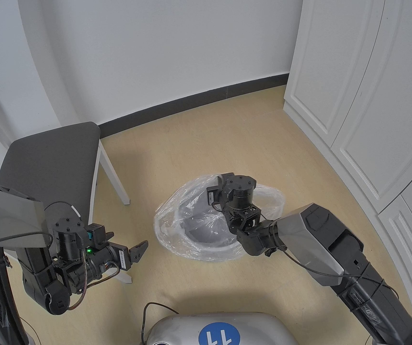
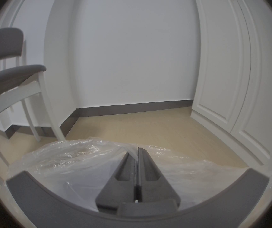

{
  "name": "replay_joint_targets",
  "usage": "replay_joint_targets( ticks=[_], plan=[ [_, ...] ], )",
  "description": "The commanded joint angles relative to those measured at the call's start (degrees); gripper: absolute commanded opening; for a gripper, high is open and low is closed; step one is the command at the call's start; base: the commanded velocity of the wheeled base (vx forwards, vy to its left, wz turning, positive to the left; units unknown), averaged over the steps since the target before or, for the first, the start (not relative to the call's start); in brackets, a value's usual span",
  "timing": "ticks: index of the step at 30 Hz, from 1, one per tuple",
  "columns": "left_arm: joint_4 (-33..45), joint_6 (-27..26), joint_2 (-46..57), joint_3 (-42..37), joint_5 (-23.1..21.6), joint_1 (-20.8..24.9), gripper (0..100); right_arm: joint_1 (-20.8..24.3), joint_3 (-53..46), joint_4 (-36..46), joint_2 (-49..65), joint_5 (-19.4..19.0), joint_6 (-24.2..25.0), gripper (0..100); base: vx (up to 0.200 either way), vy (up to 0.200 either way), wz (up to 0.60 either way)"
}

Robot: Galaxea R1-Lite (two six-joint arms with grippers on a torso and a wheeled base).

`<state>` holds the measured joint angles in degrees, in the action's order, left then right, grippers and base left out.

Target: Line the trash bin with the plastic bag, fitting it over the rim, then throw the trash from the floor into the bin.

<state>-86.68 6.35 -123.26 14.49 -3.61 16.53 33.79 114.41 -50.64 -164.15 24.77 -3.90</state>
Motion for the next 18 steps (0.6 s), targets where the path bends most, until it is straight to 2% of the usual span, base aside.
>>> replay_joint_targets(
  ticks=[1, 6, 9, 10, 11, 12, 13, 18],
  plan=[
    [-0.6, 0.06, -1.55, 0.27, -0.08, 0.43, 100, -0.57, 0.18, -1.39, -1.26, -0.25, 1.44, 0, 0.0, 0.0, 0.0],
    [-0.95, 2.0, -1.55, 0.71, 0.0, 2.54, 100, -1.18, 0.18, -7.72, -1.18, 0.1, 1.7, 0, 0.0, 0.0, 0.0],
    [-0.95, 2.17, -1.46, 0.97, 0.18, 3.68, 100, -2.15, 0.18, -10.09, -1.09, 0.98, -0.05, 0, 0.0, 0.0, 0.0],
    [-0.95, 2.17, -1.46, 1.15, 0.18, 3.95, 100, -2.42, 0.18, -10.44, -1.09, 1.33, -1.02, 100, 0.0, 0.0, 0.0],
    [-0.95, 2.17, -1.46, 1.15, 0.18, 3.95, 100, -2.42, 0.18, -10.53, -1.0, 1.42, -1.2, 100, 0.0, 0.0, 0.0],
    [-0.95, 2.17, -1.46, 1.41, 0.18, 4.65, 100, -3.12, 0.18, -12.91, -1.0, 1.77, -4.27, 100, 0.0, 0.0, 0.0],
    [-0.95, 2.17, -1.46, 1.68, 0.18, 4.91, 100, -3.21, 0.18, -14.31, -1.0, 1.68, -4.98, 100, 0.0, 0.0, 0.0],
    [-0.95, 2.17, -1.72, 2.38, 0.18, 7.99, 100, -2.5, 0.18, -19.23, -1.18, 1.6, -5.77, 100, 0.0, 0.0, 0.0]
  ],
)
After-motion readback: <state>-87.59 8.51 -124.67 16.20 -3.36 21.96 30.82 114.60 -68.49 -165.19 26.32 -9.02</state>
